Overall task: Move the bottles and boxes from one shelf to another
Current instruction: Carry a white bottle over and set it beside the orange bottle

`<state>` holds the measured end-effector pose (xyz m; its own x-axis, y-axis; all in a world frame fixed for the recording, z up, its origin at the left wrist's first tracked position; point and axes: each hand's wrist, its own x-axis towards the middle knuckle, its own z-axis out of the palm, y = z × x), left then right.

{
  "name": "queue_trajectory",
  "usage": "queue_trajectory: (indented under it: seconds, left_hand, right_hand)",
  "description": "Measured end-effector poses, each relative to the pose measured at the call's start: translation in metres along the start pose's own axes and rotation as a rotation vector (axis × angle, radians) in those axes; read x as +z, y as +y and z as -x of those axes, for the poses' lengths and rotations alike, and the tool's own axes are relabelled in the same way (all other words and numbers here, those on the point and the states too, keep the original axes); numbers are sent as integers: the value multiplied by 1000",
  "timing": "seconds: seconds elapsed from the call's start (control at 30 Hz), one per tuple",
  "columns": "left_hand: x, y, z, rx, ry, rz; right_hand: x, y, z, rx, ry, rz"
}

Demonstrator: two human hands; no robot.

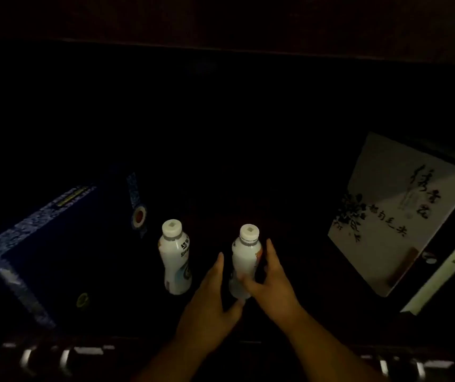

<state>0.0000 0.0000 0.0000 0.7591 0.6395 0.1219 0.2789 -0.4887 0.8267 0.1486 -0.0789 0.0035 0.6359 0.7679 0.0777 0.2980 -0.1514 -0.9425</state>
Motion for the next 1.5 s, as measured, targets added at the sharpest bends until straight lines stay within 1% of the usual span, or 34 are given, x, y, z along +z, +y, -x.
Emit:
queue_trajectory:
  seconds: [0.03, 0.1, 0.23, 0.33, 0.43, 0.57, 0.63, 0.73, 1.03, 1.13, 1.27, 1.5]
  left_hand:
    - [0, 1, -4, 15, -23, 47]
    - [3, 0, -12, -12, -52, 80]
    - [5, 7, -17, 10, -103, 210]
    - [2, 14, -14, 47, -108, 203]
    - [-1, 24, -10, 78, -97, 200]
    - [11, 41, -3, 150, -118, 179]
    - [24, 51, -1, 175, -130, 179]
    - [53, 69, 6, 218, -152, 186]
    - [159, 145, 40, 289, -324, 273]
    - [199, 178, 46, 311, -388, 263]
    - [260, 226, 46, 339, -447, 244]
    - [377, 310, 35, 311, -507, 325]
  right_hand:
    - [3, 3, -3, 0, -13, -54]
    - [4, 7, -8, 16, -36, -45]
    - [10, 1, -13, 14, 40, -46]
    - [11, -4, -8, -6, 95, -41]
    - [4, -15, 2, -53, 112, -12]
    - [-22, -25, 23, -82, 185, -29]
    - [-41, -27, 37, -77, 228, 6]
    - [-76, -24, 60, -70, 280, 42]
    - [-201, 0, 148, 19, 405, 142]
    - [-252, 15, 170, 42, 455, 171]
    - [-327, 45, 195, 25, 526, 149]
    - [-467, 86, 217, 24, 557, 127]
